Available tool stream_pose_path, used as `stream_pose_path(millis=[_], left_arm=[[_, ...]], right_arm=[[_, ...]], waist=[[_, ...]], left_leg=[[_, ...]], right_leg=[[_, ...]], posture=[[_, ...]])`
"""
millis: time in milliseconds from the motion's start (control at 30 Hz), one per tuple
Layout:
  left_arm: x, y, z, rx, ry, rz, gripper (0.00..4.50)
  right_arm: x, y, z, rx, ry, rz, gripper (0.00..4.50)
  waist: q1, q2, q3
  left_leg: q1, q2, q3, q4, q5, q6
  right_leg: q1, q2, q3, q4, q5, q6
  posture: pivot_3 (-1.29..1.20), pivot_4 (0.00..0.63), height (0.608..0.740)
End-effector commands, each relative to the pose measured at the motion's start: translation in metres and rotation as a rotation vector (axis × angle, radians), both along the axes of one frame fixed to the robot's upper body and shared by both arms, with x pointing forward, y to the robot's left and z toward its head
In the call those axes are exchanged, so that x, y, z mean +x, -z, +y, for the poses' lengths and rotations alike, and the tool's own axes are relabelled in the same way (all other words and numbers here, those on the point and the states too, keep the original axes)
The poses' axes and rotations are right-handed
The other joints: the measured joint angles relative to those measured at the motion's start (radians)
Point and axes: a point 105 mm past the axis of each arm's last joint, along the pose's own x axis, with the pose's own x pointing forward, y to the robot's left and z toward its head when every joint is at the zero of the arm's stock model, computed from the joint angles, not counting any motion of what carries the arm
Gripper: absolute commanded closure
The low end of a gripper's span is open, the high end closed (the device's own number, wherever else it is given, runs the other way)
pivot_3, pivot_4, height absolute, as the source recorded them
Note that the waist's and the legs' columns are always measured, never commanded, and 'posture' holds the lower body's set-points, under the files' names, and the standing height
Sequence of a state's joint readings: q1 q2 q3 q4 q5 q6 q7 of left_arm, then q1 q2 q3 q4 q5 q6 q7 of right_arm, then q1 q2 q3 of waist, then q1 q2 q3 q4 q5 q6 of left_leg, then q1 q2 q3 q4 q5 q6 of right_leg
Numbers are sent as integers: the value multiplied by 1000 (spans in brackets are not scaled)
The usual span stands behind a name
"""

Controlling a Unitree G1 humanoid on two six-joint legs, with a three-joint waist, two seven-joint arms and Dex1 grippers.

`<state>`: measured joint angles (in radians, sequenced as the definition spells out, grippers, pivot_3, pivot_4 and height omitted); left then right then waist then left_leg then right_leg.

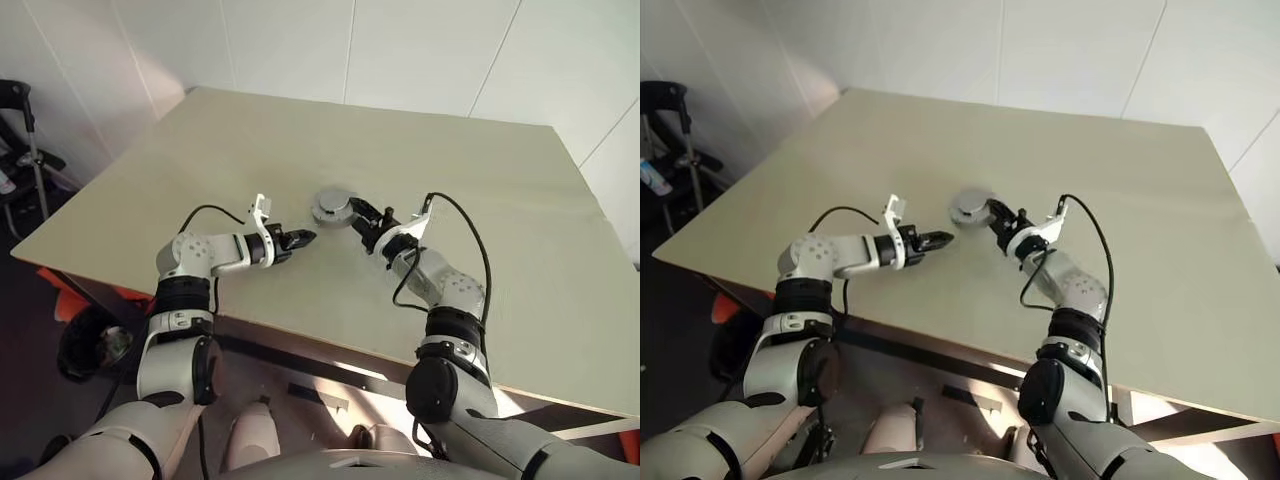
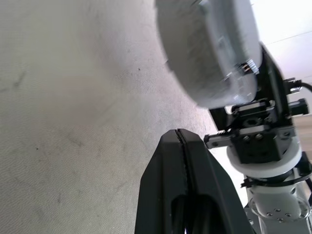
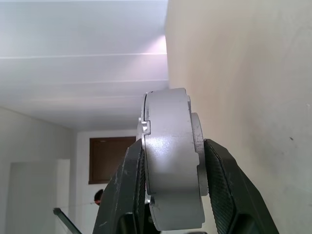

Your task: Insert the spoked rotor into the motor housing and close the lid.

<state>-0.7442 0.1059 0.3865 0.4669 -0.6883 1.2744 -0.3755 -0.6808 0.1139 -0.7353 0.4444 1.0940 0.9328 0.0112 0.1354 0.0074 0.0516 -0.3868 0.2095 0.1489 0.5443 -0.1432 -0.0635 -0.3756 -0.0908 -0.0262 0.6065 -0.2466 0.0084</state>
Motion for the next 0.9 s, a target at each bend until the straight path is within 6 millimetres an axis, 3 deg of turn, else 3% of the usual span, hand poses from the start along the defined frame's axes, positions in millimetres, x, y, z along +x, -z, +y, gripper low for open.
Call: stream_pose_path(millis=[33, 233, 467, 600, 800, 900], left_arm=[[3, -26, 1, -80, -4, -89, 4500], [13, -33, 23, -167, -123, -89, 4500], [18, -35, 32, -187, -203, -124, 4500], [15, -45, 32, -254, -190, -171, 3671], [14, -63, 34, -329, -197, -242, 1759], [17, -62, 34, -380, -216, -184, 803]], right_arm=[[7, -40, 11, 80, -14, -115, 2830], [8, -47, 10, 76, -14, -133, 2830], [10, -48, 4, 53, -5, -134, 2830], [13, -51, -2, 48, 10, -134, 2830], [16, -57, -6, 63, 28, -133, 2830], [17, -57, -7, 61, 31, -131, 2830]], waist=[[-1, 0, 0], [-2, 0, 0], [1, 0, 0], [1, 0, 0], [1, 0, 0], [0, 0, 0]], left_leg=[[0, 0, 0, 0, 0, 0], [0, 0, 0, 0, 0, 0], [-1, 0, 0, 0, 0, 0], [-1, 0, 0, 1, 0, 0], [-1, 0, 0, 1, 0, 0], [-1, 0, 0, 1, 0, 0]], right_leg=[[0, 0, 0, 0, 0, 0], [0, 0, 0, 0, 0, 0], [0, 0, 0, 0, 0, 0], [0, 0, 0, 0, 0, 0], [0, 0, 0, 0, 0, 0], [0, 0, 0, 0, 0, 0]], posture=[[0, 0, 740], [0, 0, 740], [0, 0, 740], [0, 0, 740], [0, 0, 740], [0, 0, 740]])
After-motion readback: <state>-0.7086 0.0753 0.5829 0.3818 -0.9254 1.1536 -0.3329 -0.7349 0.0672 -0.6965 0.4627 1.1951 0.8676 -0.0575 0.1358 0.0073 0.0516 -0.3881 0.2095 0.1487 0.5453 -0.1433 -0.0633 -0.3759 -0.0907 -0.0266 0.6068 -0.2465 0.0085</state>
